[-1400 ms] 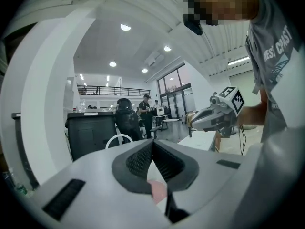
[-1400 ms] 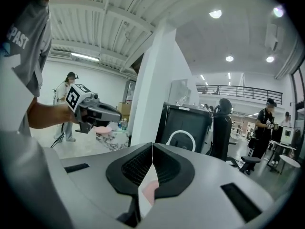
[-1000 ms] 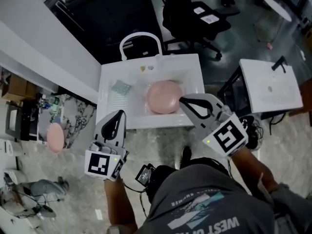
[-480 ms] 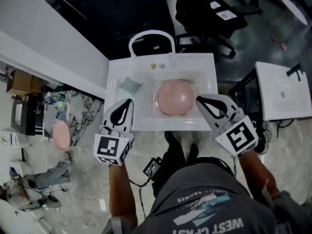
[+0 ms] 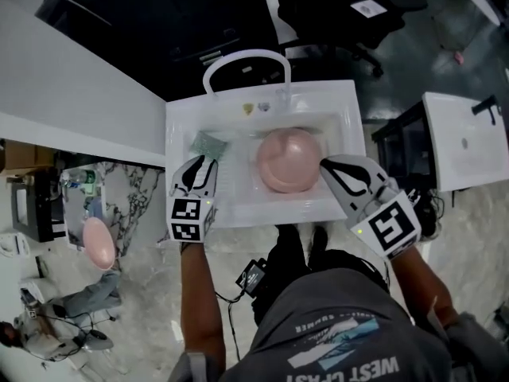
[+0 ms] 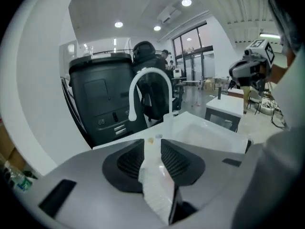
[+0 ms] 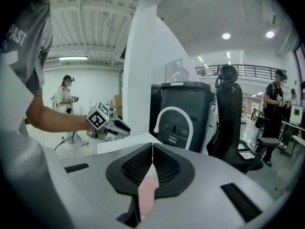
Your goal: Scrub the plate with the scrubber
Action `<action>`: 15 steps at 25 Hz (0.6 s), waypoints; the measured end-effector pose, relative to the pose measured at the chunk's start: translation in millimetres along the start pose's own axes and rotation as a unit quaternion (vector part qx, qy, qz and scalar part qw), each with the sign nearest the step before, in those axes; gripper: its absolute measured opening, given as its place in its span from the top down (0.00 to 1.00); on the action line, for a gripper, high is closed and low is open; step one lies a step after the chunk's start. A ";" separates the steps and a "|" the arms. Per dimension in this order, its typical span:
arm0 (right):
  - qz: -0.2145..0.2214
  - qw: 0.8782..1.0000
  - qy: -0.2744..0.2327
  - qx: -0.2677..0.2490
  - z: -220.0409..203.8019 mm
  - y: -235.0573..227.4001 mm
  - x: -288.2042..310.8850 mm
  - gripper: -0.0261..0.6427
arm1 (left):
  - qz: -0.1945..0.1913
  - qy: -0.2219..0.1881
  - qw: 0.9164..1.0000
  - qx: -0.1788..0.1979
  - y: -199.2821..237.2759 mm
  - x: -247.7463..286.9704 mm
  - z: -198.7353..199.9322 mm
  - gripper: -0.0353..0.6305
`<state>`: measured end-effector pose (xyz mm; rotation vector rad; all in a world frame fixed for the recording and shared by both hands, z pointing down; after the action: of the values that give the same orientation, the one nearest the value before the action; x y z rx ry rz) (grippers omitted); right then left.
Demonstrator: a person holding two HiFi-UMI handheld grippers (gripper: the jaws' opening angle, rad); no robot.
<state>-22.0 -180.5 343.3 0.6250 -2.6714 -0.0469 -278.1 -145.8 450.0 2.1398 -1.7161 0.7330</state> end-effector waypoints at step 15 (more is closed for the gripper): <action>-0.025 0.995 0.078 0.057 -66.0 -19.4 44.8 0.92 | -0.003 0.187 0.982 0.006 53.2 129.1 -147.1 0.66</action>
<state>-25.3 -213.6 418.3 0.7013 -2.5209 0.1355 -338.9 -185.8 639.3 1.8658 -1.5058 1.0672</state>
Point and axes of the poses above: the fingertips, and each gripper's own axes: x forward along the fingers, y to its left, z out of its top, the point moved 2 cm from there along -x, backward along the fingers, and after that the axes turned 5 degrees about -z, right-handed, at the moved point
